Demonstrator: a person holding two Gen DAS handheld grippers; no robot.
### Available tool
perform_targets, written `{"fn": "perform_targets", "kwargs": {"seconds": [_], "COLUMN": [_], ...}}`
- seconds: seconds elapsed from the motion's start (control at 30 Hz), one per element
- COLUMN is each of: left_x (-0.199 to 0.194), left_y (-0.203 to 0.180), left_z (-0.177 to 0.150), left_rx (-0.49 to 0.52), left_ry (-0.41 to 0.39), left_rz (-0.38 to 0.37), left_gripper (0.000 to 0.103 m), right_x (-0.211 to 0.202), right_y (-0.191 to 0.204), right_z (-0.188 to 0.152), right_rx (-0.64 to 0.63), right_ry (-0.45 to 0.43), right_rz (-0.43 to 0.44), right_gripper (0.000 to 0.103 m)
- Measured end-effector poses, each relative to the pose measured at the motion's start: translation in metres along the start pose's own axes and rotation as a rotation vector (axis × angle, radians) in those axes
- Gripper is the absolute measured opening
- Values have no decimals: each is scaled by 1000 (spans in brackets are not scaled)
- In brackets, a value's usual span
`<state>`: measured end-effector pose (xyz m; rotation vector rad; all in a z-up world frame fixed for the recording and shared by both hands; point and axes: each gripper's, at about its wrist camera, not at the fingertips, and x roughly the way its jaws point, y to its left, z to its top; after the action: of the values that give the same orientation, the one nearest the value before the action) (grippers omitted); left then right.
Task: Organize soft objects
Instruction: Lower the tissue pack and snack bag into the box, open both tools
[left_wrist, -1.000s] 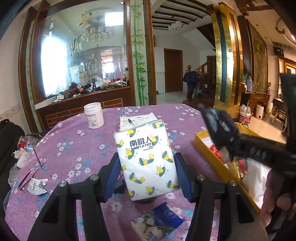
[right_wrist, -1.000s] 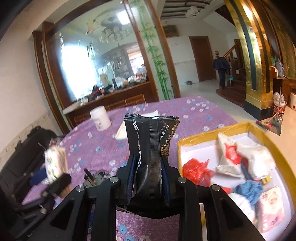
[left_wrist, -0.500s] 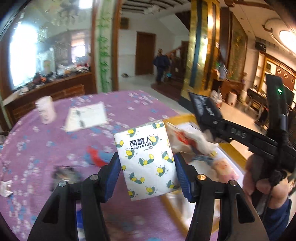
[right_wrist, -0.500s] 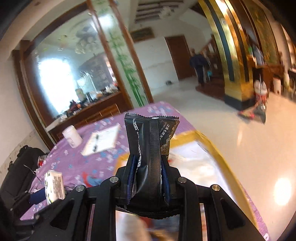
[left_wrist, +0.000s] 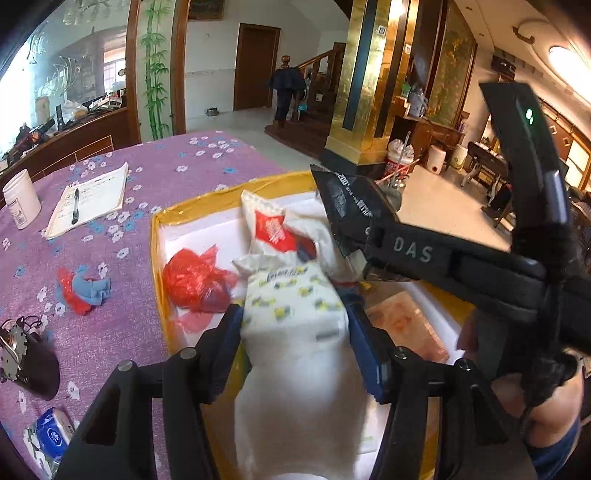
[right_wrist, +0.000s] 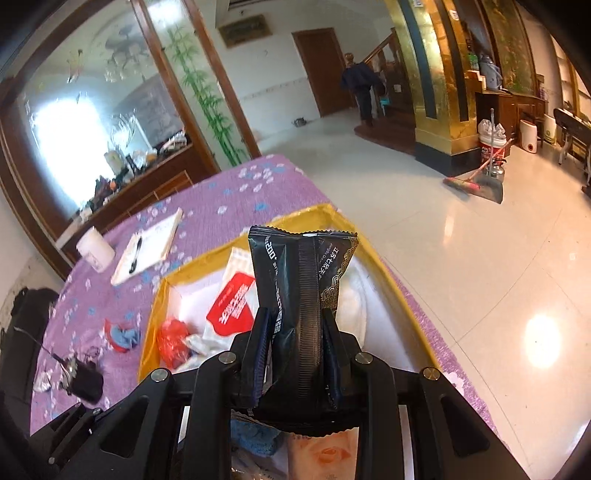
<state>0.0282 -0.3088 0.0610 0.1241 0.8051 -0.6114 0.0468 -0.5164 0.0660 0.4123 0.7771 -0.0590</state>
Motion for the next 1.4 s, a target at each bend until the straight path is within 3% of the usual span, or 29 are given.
{"fn": "perform_targets", "kwargs": {"seconds": [0.4,0.57,0.87,0.97,1.13,1.4], "left_x": [-11,-16,-22,-26,-32,-36], "left_y": [-12,-16,-12,-8,-7,-10], "left_z": [-11,-9,-7,-4,-1,1], "left_rx": [61,77,56,37,37,63], "left_ry": [-49,-69,-88,-104,-130,-123], "left_rz": [30,33,31,23,38,65], "left_gripper": [57,57,57,69,70,70], "right_x": [9,-3,-15,-22,-32,-29], "right_y": [4,10,4,-1,-6,1], "right_z": [-1,0,3,4,5,4], "right_rx": [-4,-18,32,64,102,65], "right_ry": [33,-27,-87,-124,-175,-172], "right_rz": [-16,-4,38,56,67,42], "right_gripper": [32,56,56,56,56,57]}}
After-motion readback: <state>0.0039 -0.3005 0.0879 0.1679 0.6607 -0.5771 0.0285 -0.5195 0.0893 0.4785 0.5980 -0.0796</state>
